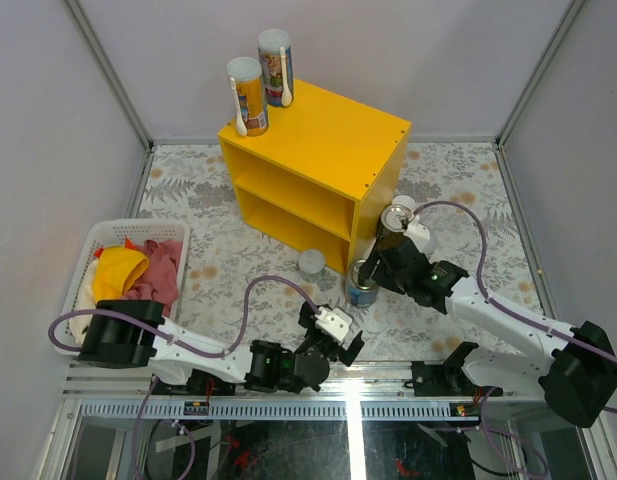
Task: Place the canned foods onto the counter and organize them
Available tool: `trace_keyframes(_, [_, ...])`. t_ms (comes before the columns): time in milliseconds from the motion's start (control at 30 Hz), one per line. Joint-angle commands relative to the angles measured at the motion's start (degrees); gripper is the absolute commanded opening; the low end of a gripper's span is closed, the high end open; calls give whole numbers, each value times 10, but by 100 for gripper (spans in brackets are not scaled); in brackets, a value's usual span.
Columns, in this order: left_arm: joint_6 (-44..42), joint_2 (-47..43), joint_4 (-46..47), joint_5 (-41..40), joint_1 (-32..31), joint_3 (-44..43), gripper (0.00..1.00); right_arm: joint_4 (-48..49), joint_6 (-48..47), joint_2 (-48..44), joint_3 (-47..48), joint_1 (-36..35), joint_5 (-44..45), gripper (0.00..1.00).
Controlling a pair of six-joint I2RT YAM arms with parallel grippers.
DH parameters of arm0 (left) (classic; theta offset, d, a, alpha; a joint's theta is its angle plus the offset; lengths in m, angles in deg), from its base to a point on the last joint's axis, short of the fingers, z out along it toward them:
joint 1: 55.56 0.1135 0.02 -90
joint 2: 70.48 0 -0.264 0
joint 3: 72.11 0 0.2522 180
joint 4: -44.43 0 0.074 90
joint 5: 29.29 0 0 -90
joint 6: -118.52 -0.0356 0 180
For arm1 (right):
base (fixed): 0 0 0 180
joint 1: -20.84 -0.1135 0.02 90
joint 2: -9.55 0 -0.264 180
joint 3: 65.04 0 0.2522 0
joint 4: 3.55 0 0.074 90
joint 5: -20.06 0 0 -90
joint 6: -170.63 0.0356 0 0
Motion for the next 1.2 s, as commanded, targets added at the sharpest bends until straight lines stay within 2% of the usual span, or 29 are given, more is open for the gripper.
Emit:
trace_keyframes(0, [-21,26,96,-8,-31,11,96,-22,34,-10,-1,-43,21,69])
trace_keyframes(633, [14,44,113,-60,-30,41,99,-54,74,24,22,-233,76,69])
trace_keyframes(867, [50,47,98,-91,-25,54,100,-92,53,1,48,-251,130,73])
trace_keyframes(1067, [33,64,164,-84,-12,70,100,-105,17,-34,66,-250,172,84])
trace_keyframes(1167, [18,75,197,-77,-5,72,100,-116,5,-44,82,-251,184,86])
